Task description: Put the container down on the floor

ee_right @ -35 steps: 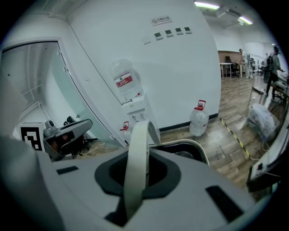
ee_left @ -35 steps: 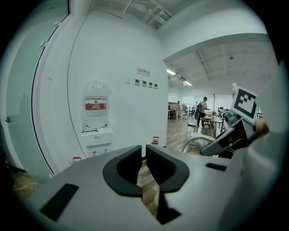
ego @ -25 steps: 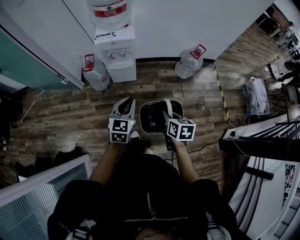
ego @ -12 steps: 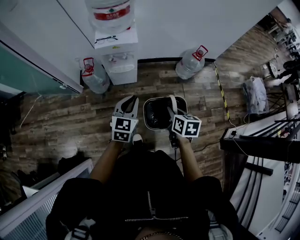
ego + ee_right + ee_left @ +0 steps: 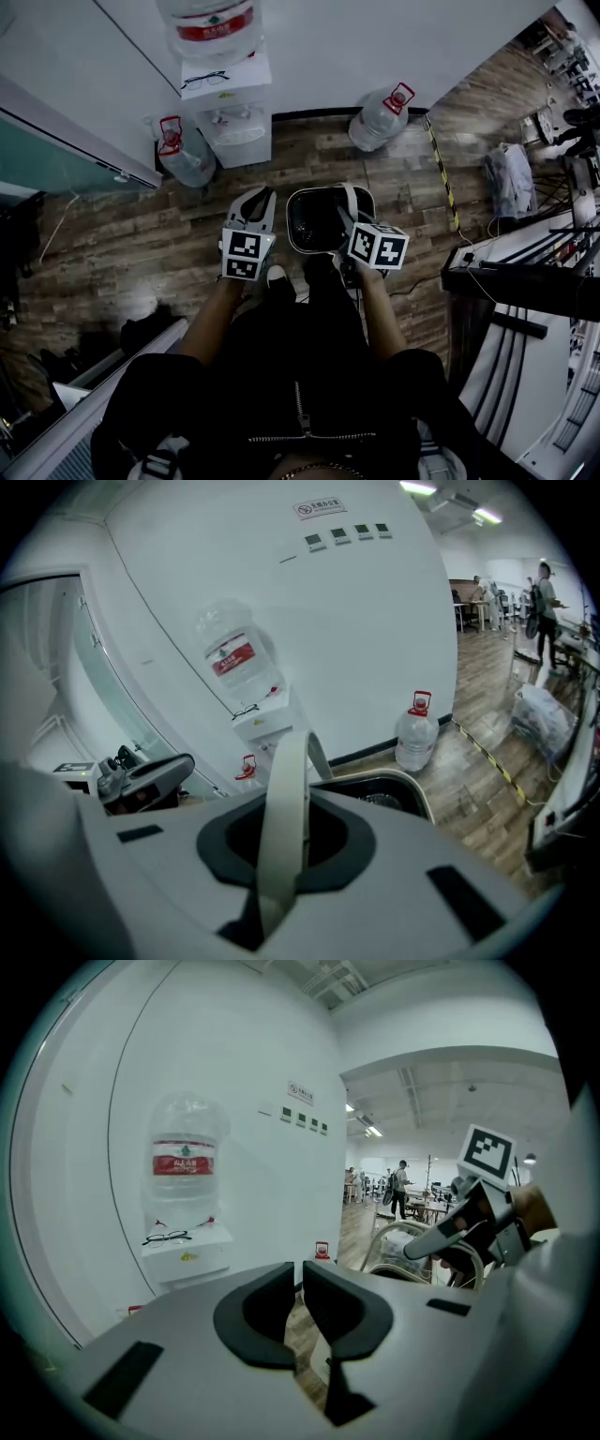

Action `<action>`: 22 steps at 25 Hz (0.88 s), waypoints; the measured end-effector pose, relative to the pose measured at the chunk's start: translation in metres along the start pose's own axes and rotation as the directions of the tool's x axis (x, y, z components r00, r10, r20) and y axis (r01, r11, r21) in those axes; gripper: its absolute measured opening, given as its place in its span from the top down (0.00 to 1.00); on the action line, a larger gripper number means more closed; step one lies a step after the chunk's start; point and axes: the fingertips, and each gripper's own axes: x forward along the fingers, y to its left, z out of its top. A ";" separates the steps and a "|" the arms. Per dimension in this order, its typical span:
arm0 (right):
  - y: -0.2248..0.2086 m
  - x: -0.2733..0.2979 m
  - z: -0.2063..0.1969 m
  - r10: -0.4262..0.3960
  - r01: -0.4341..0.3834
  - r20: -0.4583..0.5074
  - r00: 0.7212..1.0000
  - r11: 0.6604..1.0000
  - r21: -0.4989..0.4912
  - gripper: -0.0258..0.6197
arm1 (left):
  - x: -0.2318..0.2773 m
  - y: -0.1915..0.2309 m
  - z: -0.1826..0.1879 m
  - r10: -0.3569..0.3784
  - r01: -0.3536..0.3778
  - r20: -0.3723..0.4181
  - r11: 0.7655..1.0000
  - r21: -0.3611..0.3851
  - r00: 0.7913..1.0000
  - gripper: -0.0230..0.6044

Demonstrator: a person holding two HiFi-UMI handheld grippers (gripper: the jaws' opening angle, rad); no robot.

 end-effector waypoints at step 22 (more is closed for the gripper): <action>-0.074 0.089 0.092 0.139 -0.148 -0.111 0.984 0.986 -0.080 0.91 | 0.117 0.005 0.034 0.195 -0.197 -0.077 0.980 -0.018 0.978 0.90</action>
